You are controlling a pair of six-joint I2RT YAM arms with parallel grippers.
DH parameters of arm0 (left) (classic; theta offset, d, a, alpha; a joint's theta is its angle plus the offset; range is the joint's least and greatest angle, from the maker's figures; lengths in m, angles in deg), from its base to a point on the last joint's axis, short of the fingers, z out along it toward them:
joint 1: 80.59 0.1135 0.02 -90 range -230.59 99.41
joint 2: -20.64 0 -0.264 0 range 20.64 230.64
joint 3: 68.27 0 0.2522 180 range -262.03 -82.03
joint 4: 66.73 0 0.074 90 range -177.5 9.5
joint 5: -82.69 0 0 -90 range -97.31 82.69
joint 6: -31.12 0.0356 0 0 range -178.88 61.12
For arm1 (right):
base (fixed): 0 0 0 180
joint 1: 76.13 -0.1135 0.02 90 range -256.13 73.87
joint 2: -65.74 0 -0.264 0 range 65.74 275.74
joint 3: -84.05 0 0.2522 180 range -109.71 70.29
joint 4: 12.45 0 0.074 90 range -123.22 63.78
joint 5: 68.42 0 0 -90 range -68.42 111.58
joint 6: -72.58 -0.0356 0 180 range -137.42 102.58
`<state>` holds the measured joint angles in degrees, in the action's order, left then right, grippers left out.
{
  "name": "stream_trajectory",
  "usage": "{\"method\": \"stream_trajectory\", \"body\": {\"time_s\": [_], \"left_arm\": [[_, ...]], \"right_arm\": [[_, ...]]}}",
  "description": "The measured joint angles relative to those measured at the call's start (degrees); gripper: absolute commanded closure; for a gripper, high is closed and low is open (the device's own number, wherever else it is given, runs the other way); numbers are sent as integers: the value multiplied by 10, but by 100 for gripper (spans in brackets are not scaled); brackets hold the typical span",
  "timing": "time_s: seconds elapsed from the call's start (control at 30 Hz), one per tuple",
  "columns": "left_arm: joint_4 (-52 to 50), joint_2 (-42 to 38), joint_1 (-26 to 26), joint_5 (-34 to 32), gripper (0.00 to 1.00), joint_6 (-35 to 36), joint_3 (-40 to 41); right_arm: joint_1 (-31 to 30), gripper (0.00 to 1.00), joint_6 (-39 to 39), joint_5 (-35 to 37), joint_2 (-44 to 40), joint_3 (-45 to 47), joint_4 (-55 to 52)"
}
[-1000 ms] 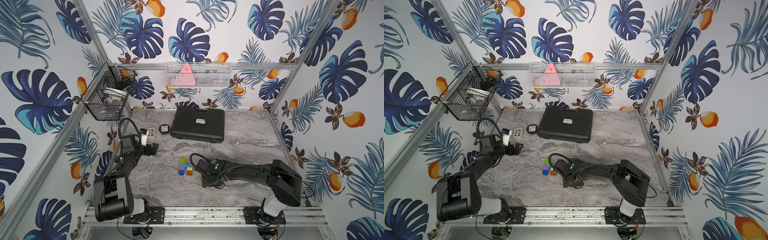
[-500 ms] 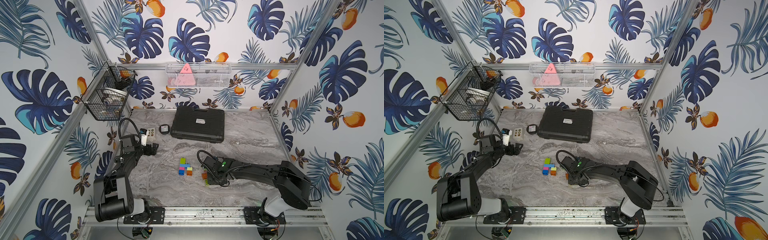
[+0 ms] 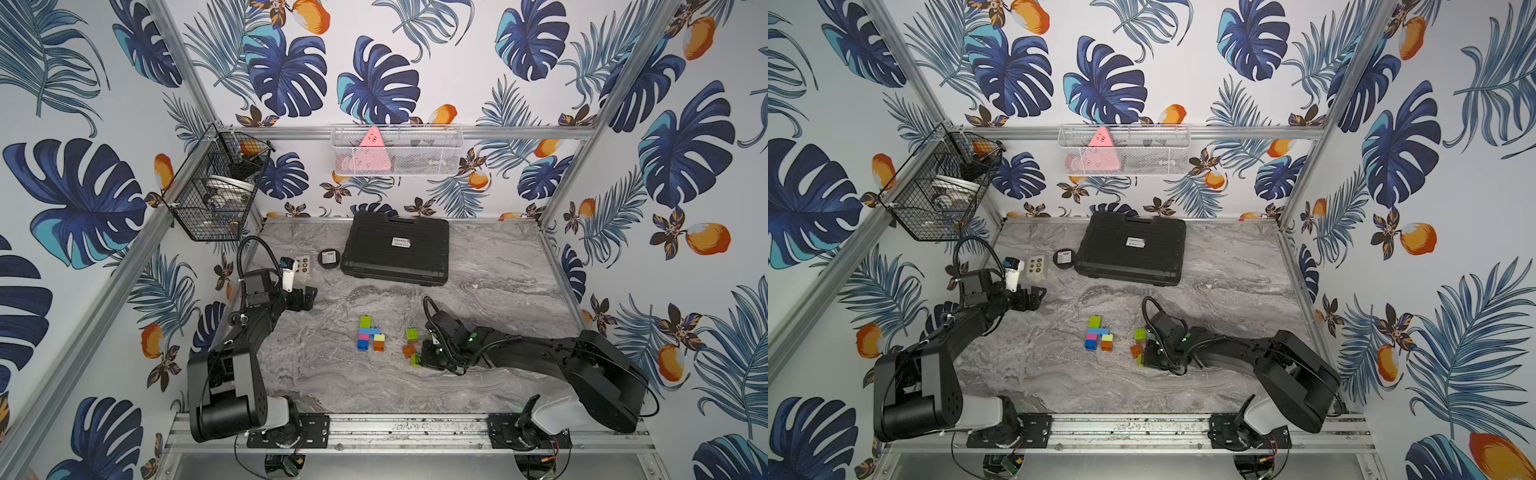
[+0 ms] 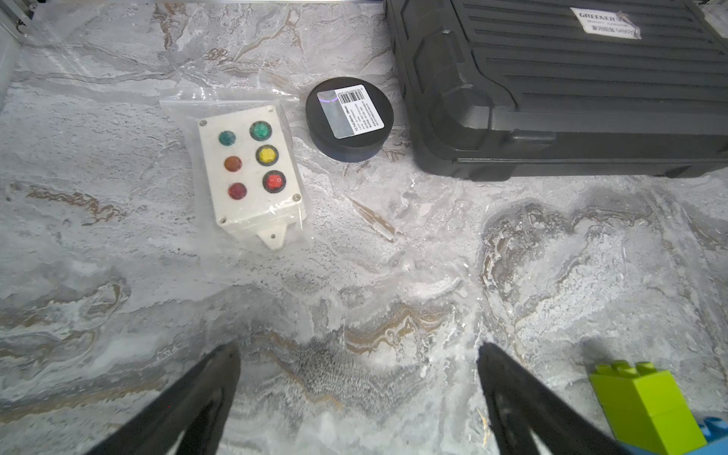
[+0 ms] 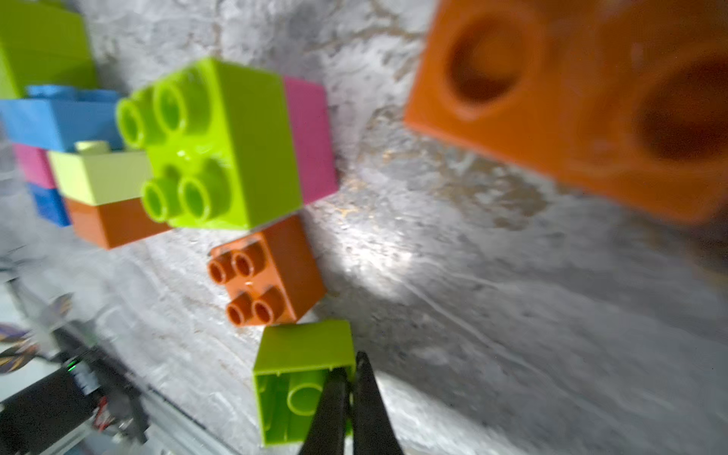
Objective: Assemble the letter h with lego
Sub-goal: Pick up the lego brick from the center of the board, then place the lego brick at the center of the board.
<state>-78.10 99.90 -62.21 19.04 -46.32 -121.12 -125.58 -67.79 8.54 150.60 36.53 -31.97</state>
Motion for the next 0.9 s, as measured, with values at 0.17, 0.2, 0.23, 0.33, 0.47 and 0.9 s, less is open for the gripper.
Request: {"method": "stream_trajectory", "body": {"time_s": [0.17,0.2,0.23,0.33,0.47,0.9], "left_arm": [[-12,-3,0,35,1,14,0],[-28,-9,0,65,1,29,-1],[-50,-17,0,104,1,48,-5],[-127,-56,-15,217,1,116,-29],[-330,-55,-49,349,1,280,-136],[-722,-35,-233,448,1,664,-247]], "right_arm": [[24,100,1,-85,-14,61,113],[25,100,1,-98,-17,66,122],[27,100,0,-111,-19,70,124],[33,100,-2,-139,-38,76,125],[38,100,-11,-174,-72,67,146],[41,100,-52,-217,-116,10,198]]}}
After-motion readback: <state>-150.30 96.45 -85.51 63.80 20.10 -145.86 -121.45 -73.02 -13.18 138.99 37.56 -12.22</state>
